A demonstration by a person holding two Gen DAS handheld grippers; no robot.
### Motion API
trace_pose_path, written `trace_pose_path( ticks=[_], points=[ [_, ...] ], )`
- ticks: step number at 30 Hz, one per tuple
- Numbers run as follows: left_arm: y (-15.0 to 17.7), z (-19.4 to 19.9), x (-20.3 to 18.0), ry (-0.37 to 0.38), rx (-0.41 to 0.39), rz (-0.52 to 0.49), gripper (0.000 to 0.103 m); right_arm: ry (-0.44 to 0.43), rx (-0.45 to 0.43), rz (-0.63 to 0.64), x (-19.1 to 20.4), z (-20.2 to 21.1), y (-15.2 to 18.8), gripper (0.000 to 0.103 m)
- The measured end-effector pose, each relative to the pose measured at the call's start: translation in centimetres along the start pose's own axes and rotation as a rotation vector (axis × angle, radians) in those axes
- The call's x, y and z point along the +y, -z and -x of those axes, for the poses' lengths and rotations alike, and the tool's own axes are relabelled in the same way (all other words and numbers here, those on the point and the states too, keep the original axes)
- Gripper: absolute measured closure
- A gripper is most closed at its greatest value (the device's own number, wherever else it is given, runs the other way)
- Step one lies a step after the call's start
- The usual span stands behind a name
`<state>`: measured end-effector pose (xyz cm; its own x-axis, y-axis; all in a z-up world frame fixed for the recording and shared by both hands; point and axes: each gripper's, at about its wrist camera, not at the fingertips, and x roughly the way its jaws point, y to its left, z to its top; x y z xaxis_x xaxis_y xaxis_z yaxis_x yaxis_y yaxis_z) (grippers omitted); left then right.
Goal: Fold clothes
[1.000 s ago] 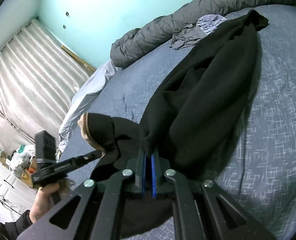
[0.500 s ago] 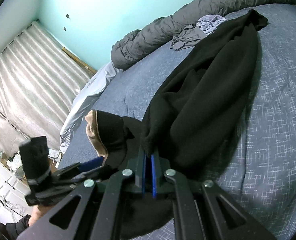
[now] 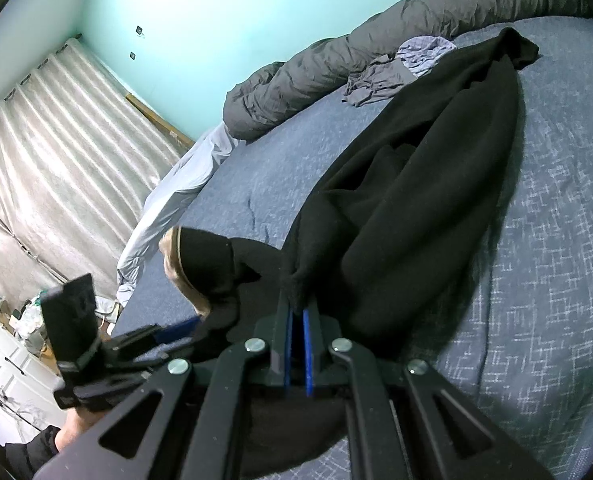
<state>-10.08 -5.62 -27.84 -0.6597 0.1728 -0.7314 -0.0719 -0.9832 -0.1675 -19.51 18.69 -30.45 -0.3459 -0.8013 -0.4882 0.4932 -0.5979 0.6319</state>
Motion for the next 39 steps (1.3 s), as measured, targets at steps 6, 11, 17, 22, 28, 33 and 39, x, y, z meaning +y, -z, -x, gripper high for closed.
trace_pose_path(
  ticks=[6, 11, 17, 22, 28, 33, 39],
  points=[
    [0.6, 0.8, 3.3, -0.011, -0.018, 0.123, 0.054, 0.001, 0.000, -0.003, 0.2, -0.2, 0.3, 0.099],
    [0.8, 0.9, 2.0, -0.036, -0.006, 0.061, 0.053, 0.001, 0.005, 0.013, 0.5, -0.5, 0.2, 0.099],
    [1.5, 1.3, -0.8, -0.027, 0.021, -0.036, 0.052, 0.000, 0.000, -0.001, 0.0, -0.4, 0.1, 0.099],
    [1.5, 1.4, -2.2, -0.064, 0.024, -0.093, 0.052, 0.002, 0.002, 0.001, 0.1, -0.5, 0.2, 0.099],
    [1.3, 1.4, -1.9, -0.063, 0.027, -0.082, 0.052, 0.013, 0.002, 0.005, 0.2, -0.4, 0.2, 0.099],
    [2.0, 1.9, -3.1, -0.093, 0.026, -0.110, 0.052, 0.033, -0.002, 0.008, 0.4, -0.3, 0.5, 0.099],
    [2.6, 2.3, -4.5, -0.139, 0.015, -0.159, 0.051, 0.040, -0.022, -0.016, 0.5, 0.3, 0.7, 0.099]
  ],
)
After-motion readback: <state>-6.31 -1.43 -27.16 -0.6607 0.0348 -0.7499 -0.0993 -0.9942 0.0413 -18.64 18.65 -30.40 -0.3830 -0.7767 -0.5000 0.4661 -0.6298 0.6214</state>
